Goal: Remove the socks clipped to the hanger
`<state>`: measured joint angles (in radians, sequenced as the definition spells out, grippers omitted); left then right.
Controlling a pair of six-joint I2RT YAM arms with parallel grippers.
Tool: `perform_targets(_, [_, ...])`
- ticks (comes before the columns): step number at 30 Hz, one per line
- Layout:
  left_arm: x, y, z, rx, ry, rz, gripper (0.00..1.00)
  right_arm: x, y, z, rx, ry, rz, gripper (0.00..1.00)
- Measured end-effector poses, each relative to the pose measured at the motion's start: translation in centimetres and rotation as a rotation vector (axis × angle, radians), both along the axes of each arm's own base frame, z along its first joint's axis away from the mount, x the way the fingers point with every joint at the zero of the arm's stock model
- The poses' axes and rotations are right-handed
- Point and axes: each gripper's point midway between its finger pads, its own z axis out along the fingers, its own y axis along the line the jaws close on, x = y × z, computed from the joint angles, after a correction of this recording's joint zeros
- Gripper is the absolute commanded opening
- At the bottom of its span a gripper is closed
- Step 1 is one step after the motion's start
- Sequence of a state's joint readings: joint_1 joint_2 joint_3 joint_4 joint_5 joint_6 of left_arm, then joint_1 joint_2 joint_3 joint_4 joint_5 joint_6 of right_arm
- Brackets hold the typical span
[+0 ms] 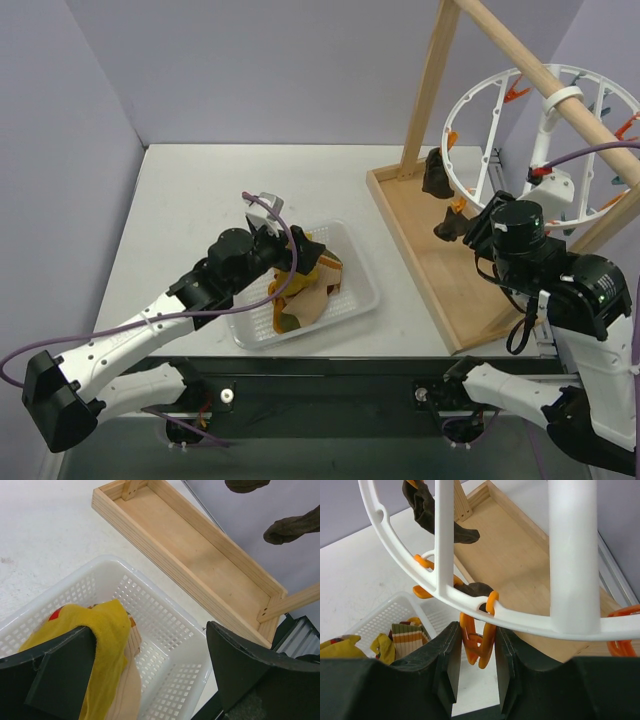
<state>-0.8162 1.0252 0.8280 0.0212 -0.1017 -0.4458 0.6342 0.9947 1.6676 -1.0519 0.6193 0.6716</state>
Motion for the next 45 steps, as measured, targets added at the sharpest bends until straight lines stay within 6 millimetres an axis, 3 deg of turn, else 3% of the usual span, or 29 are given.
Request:
perform_targets(6, [0.2, 0.0, -0.2, -0.028, 0.028, 0.024, 0.94, -0.3, -0.1, 0.1, 0.011, -0.009, 0.006, 0.0])
perform_targets(9, [0.6, -0.6, -0.4, 0.043, 0.046, 0.019, 0.88, -0.4, -0.2, 0.1, 0.016, -0.012, 0.007, 0.0])
perform_targets(13, [1.4, -1.6, -0.3, 0.167, 0.051, 0.005, 0.88, -0.4, 0.0, 0.0, 0.021, -0.015, 0.011, 0.0])
perform_targets(20, [0.8, 1.3, -3.5, 0.383, 0.088, 0.027, 0.86, -0.5, -0.1, 0.1, 0.03, -0.025, 0.013, 0.0])
perform_targets(26, [-1.3, 1.9, -2.8, 0.314, 0.02, -0.043, 0.91, -0.6, -0.1, 0.1, 0.038, -0.03, 0.018, 0.0])
perform_targets(30, [-2.1, -1.2, -0.7, 0.127, -0.055, -0.157, 0.91, -0.6, 0.2, 0.2, 0.049, -0.033, 0.028, 0.0])
perform_targets(35, [-1.6, -7.5, 0.7, -0.078, -0.079, -0.318, 0.92, -0.8, 0.5, 0.3, 0.062, -0.036, 0.052, 0.0])
perform_targets(39, [-1.6, -12.4, -0.1, -0.129, -0.069, -0.429, 0.94, -0.9, 0.7, 0.4, 0.066, -0.036, 0.07, 0.0])
perform_targets(45, [-3.2, -19.4, 2.7, -0.175, -0.204, -0.561, 0.97, -1.0, 1.0, 0.5, 0.075, -0.038, 0.093, 0.0])
